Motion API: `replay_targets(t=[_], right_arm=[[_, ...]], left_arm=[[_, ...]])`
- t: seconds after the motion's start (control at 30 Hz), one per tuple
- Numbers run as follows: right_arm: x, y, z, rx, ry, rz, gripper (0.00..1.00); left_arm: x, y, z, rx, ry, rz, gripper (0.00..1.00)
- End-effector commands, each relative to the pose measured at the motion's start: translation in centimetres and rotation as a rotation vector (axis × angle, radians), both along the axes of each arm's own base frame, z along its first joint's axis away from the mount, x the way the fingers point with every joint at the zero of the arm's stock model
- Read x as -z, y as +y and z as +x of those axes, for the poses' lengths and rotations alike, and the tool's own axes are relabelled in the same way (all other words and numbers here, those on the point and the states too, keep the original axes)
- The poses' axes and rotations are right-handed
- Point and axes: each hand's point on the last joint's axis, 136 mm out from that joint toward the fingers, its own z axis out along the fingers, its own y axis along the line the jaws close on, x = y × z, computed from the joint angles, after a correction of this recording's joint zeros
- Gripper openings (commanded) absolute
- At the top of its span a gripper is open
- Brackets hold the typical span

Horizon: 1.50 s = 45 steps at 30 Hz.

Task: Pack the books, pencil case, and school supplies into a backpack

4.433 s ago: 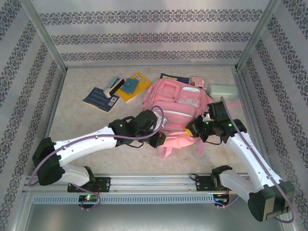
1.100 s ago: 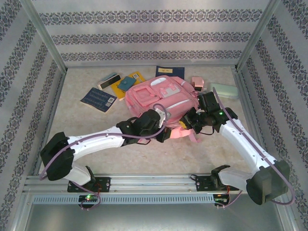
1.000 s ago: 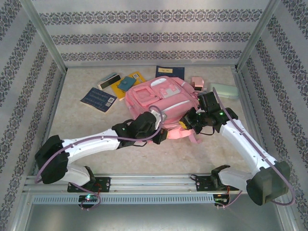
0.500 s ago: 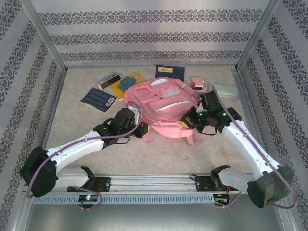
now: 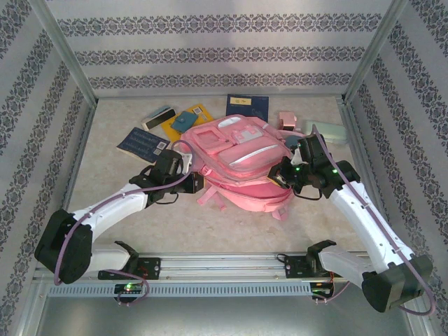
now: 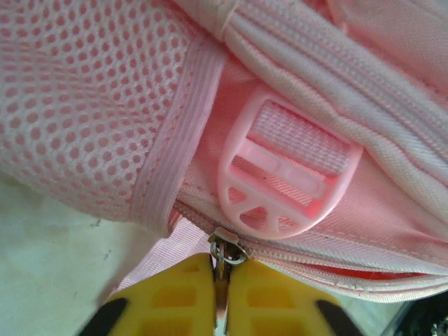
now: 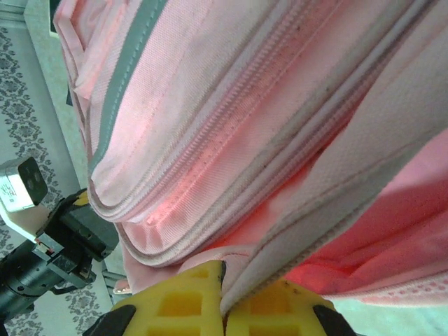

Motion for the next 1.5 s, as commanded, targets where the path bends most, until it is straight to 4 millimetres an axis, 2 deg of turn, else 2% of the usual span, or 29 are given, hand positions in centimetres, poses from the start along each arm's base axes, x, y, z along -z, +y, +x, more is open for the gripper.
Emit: replay_targets(t=[0.0,0.1,0.23,0.4,0.5,0.6,0.8,0.9,0.97,1.03,1.1,1.3,1.37,1.47], right_arm=[[-3.4,-0.1,1.2,-0.018,-0.143,0.009,0.00],[-6.1,0.4,1.8,-0.024,-0.234,0.050,0.00],[-8.8,1.7,2.8,-0.068,-0.300,0.116,0.00],[-9.5,6.2,2.7,-0.229,-0.284,0.295,0.00],[-9.3,7.8,0.6,-0.362,-0.278,0.295,0.00],[-7.9,7.4,-1.5,-0.393,-0.236,0.326,0.00],[-0.8,4.8,-4.9,-0.410,-0.072,0.149,0.00],[2.1,2.0,-5.9,-0.424,-0.002,-0.058,0.00],[4.4,-1.3,-5.9,-0.383,0.069,-0.272,0.00],[5.9,-3.7,-5.7,-0.332,0.116,-0.398,0.00],[6.6,-5.0,-5.2,-0.255,0.128,-0.428,0.00],[9.0,-5.0,-4.2,-0.087,0.179,-0.302,0.00],[9.7,-5.2,-4.0,-0.056,0.192,-0.293,0.00],[10.2,-5.7,-3.9,-0.041,0.203,-0.316,0.00]], left_arm=[[-4.0,0.4,-0.2,0.013,-0.086,-0.071,0.24],[-7.9,0.3,-2.0,0.049,-0.183,-0.172,0.34],[-11.6,2.8,-2.5,-0.060,-0.293,-0.170,0.41],[-12.7,8.0,-1.2,-0.298,-0.339,0.038,0.45],[-13.3,9.5,-0.3,-0.354,-0.335,0.134,0.45],[-13.6,9.8,0.2,-0.373,-0.298,0.181,0.45],[-12.5,9.9,0.7,-0.359,-0.225,0.258,0.47],[-12.0,9.5,1.0,-0.331,-0.220,0.268,0.49],[-10.8,9.6,1.6,-0.338,-0.183,0.312,0.49],[-9.8,9.0,2.4,-0.321,-0.146,0.334,0.49],[-8.9,8.3,3.6,-0.314,-0.114,0.343,0.50],[-7.3,4.3,9.7,-0.279,-0.099,0.316,0.51],[-5.6,2.9,11.9,-0.249,-0.066,0.325,0.50],[-3.0,0.3,13.9,-0.182,0.002,0.311,0.48]])
